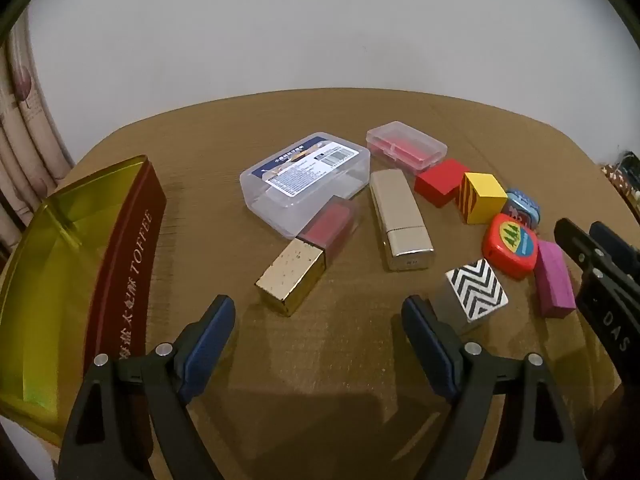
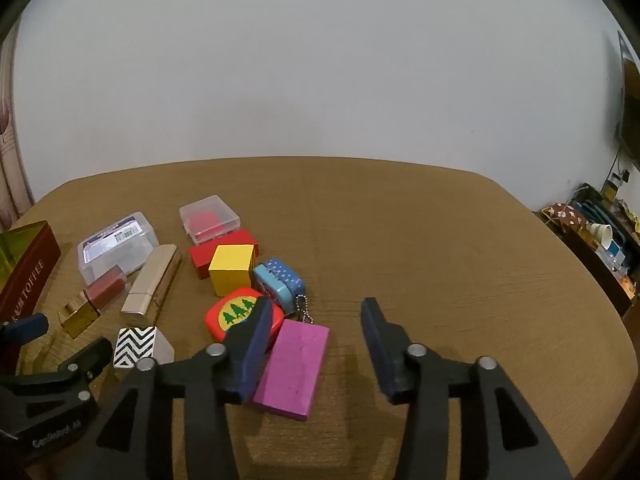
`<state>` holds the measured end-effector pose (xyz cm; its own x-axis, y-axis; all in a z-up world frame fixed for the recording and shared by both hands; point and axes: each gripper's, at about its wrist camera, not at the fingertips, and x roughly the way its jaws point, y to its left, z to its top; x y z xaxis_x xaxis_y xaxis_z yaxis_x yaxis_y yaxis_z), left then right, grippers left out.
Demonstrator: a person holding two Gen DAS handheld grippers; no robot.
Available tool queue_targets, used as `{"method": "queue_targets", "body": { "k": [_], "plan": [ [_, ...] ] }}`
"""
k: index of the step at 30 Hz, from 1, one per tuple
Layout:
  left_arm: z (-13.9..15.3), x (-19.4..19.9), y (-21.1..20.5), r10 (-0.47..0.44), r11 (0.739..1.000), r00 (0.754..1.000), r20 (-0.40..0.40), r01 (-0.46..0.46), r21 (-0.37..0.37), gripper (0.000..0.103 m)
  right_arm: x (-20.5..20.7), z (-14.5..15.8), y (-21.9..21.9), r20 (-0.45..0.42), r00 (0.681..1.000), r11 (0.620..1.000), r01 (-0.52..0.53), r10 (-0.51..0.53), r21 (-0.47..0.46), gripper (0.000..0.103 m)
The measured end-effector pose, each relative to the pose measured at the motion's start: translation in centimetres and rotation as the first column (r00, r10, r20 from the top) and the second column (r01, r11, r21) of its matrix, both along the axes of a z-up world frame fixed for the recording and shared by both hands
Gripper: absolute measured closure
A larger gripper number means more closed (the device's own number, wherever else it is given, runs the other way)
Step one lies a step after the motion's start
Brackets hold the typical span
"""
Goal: Organize rigid objects
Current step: 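Reach to the gold lipstick and grasp it with the left gripper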
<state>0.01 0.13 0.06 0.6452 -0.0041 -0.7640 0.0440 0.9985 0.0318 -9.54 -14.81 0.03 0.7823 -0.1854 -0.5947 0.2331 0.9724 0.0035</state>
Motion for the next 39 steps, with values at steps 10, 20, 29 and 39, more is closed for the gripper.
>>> {"method": "queue_targets", "body": {
  "k": [10,20,29,39],
  "plan": [
    [1.1,-0.9,1.0,-0.012,1.0,1.0,0.009,0.012,0.023,0.02,1.0,0.6,-0.9,-0.028,1.0,0.998,-0.002,0.003,0.057,0.047],
    [1.1,-0.3,3.4,-0.014,0.997,1.0,-0.008,0.014,0.076,0.02,0.4,0.1,-4.7,0.002,0.998,0.994,0.07,-0.07,0.078,0.047],
    [0.3,1.8,4.8,-0.07,0.996,0.992,-0.101,0.075,0.055,0.018,1.6,-1.3,-6.7,-0.048,0.995,0.992,0.092,-0.088,0.091,0.047],
    [-0.3,4.1,5.9,-0.129,0.989,0.978,-0.166,0.138,0.047,0.018,1.9,-1.9,-6.1,-0.066,0.996,0.994,0.058,-0.052,0.09,0.047]
  ]
}}
